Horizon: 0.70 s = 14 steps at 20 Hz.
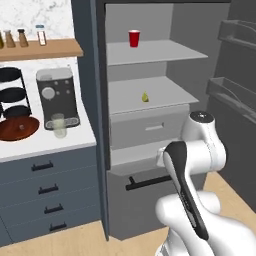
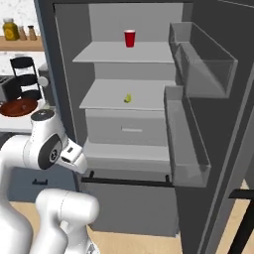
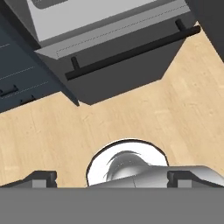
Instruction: Grab a lemon wedge from the fridge and one ice cube from the ice bowl, and put them in the glass of lemonade.
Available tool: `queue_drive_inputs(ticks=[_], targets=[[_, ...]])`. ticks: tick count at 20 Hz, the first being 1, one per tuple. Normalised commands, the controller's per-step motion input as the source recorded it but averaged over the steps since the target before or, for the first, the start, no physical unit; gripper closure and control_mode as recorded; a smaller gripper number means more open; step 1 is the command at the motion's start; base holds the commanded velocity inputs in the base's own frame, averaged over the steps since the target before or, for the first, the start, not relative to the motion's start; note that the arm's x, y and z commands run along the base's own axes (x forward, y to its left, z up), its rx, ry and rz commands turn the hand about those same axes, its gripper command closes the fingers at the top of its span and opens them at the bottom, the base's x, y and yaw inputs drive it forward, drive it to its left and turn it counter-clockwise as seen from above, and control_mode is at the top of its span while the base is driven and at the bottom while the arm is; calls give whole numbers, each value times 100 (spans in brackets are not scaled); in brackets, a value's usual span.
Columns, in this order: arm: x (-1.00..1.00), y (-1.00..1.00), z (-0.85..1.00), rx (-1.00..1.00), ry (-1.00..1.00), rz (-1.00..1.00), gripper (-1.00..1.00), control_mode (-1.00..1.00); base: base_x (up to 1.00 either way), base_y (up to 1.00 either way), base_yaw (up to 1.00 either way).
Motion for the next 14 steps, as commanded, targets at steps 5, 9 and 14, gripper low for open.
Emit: queue_drive_inputs(ticks=[5, 9, 14], targets=[[0, 0, 0, 0, 0, 0, -100, 100, 80, -46, 12], [0, 0, 0, 0, 0, 0, -100, 100, 92, -28, 9], [0, 0, 0, 0, 0, 0, -100, 100, 93, 0, 5]])
